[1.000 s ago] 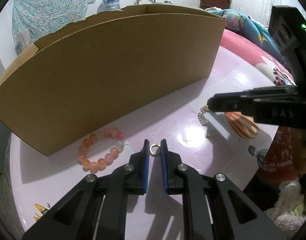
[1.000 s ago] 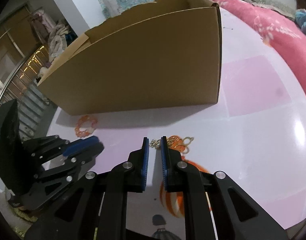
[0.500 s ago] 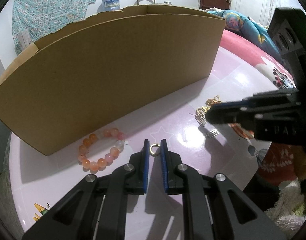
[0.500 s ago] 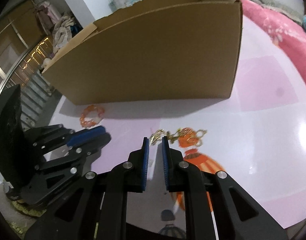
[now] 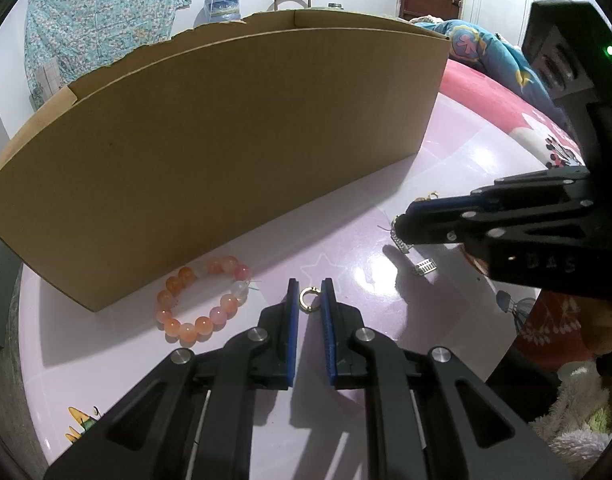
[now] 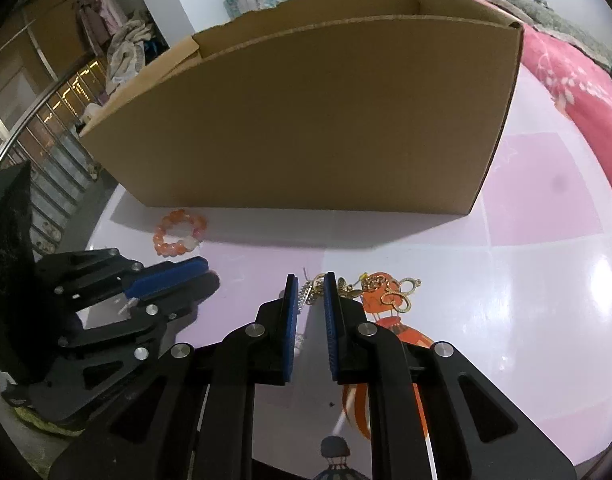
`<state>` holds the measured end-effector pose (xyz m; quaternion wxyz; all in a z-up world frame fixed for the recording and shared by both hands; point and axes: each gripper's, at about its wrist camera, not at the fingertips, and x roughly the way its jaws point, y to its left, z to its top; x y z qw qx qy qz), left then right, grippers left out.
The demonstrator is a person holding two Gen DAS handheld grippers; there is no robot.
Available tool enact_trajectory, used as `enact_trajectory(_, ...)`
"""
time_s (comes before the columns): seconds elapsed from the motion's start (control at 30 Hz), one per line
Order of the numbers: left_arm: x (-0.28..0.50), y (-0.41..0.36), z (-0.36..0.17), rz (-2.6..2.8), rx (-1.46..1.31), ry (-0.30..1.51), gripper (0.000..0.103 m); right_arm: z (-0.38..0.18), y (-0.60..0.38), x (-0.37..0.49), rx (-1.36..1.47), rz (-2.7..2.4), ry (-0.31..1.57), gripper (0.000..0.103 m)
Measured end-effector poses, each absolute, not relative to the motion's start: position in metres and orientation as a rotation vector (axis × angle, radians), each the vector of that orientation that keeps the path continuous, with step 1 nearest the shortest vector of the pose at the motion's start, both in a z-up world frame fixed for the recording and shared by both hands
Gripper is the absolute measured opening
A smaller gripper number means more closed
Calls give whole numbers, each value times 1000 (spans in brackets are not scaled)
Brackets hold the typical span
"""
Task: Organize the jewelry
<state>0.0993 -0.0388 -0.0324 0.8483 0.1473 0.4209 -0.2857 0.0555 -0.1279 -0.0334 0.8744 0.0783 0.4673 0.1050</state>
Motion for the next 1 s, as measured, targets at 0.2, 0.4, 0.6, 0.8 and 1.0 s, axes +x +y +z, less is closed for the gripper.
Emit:
enact_trajectory(0.2, 99, -39, -32, -601, 314, 889, 11, -41, -123, 54, 204, 263, 991, 13)
enact_trajectory(0.4, 99, -39, -31, -597, 314, 891, 11, -47, -116, 61, 303, 372, 1009, 13)
enact_trajectory(0.6, 98, -39, -31, -594, 311, 890, 11, -35, -129, 49, 262, 307, 968, 13)
enact_trajectory(0.8, 98, -40, -31, -594, 312, 889, 11, -40, -135, 52, 215, 240, 981, 13)
enact_trajectory(1.0, 98, -41, -32, -594, 313, 888, 11, -40, -147, 61, 226, 180, 957, 13)
